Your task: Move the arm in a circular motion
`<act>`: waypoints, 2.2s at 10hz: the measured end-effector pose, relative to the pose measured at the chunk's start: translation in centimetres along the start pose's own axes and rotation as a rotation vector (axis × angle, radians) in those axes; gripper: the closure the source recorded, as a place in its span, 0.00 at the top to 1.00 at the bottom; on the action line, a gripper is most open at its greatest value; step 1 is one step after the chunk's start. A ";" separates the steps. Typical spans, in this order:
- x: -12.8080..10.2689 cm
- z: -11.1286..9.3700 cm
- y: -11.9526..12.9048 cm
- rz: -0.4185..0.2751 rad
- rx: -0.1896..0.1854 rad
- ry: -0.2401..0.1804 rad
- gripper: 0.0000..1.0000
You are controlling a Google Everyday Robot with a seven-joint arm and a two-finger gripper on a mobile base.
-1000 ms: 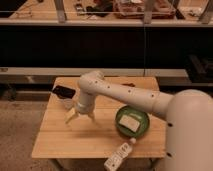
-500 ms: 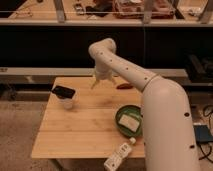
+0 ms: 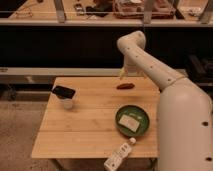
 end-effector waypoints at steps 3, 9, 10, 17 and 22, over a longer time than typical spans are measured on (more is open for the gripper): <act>-5.2 -2.6 7.4 0.194 0.006 0.009 0.80; -21.8 -4.9 6.3 0.201 0.036 -0.073 0.80; -24.4 -4.7 4.0 0.167 0.055 -0.092 0.80; -31.1 -4.3 -14.9 -0.130 0.247 -0.204 0.80; -25.6 -1.1 -22.2 -0.320 0.213 -0.142 0.80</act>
